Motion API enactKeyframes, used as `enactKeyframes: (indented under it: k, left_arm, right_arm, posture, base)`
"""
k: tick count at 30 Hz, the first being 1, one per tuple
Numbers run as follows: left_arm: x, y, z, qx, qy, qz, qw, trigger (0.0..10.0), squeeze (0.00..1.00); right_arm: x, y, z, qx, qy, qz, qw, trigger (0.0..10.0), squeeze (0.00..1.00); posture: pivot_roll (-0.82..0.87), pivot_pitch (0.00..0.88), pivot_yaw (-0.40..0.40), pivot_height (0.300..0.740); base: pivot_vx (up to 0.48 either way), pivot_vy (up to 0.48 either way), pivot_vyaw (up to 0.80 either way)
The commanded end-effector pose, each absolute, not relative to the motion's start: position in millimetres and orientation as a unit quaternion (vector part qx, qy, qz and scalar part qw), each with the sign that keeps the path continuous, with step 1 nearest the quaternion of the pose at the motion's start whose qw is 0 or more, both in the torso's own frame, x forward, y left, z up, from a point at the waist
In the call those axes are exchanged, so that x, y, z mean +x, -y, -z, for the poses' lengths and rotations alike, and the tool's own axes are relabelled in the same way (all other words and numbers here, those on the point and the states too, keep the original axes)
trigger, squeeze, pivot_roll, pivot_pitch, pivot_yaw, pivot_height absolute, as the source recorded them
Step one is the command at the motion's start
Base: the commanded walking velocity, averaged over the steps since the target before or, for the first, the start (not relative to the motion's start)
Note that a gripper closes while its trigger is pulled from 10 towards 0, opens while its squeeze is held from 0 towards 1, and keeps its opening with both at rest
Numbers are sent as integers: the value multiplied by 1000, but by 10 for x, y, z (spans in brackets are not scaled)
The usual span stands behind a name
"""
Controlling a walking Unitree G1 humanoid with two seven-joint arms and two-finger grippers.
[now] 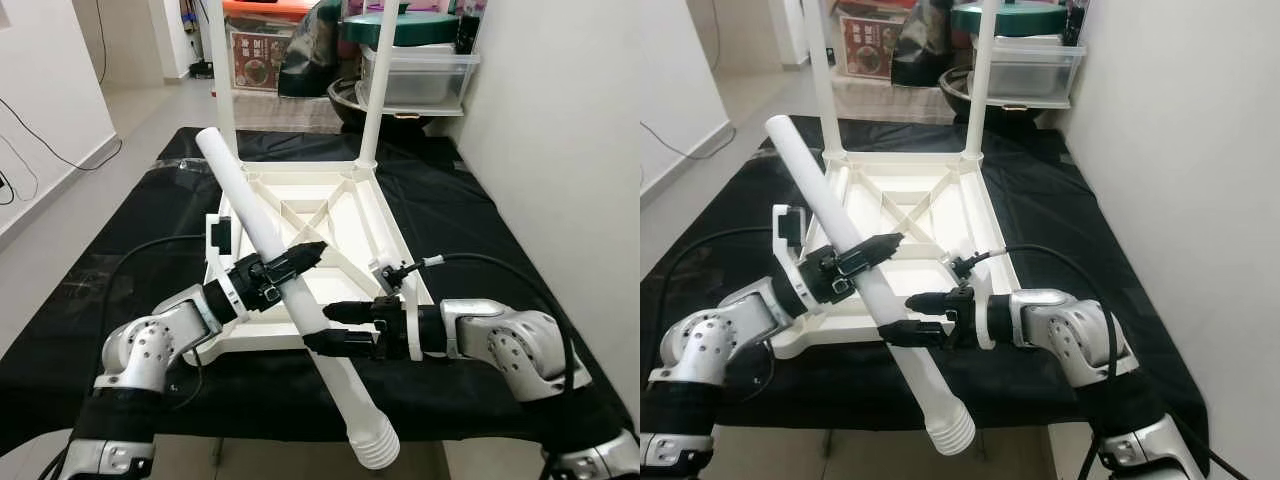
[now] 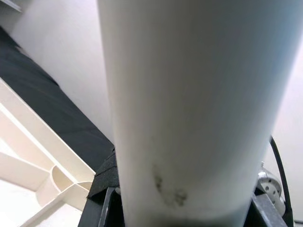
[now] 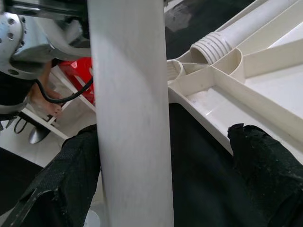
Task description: Building children table
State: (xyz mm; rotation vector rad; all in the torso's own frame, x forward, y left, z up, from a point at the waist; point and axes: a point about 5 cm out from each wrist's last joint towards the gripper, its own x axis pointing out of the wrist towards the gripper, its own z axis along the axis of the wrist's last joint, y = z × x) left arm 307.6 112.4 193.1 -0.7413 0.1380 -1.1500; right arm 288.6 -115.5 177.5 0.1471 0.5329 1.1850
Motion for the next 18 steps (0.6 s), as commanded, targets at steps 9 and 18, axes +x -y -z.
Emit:
enactKeyframes:
  k: [9,18]
  left_arm:
    - [3105,-935,-1964,-326,-66,567,754,10000,0]
    - [3173,-815,-1994,-330,-59,573,748,10000,0]
  right_arm:
    - [2786,1019,-1678,28,-291,-551,781,10000,0]
    - [2652,873,-1580,36,-303,-573,760,3373,0]
  posture:
    - [64,0,-62,740]
    - [55,0,-57,740]
  base:
    - [0,0,0]
    - [0,0,0]
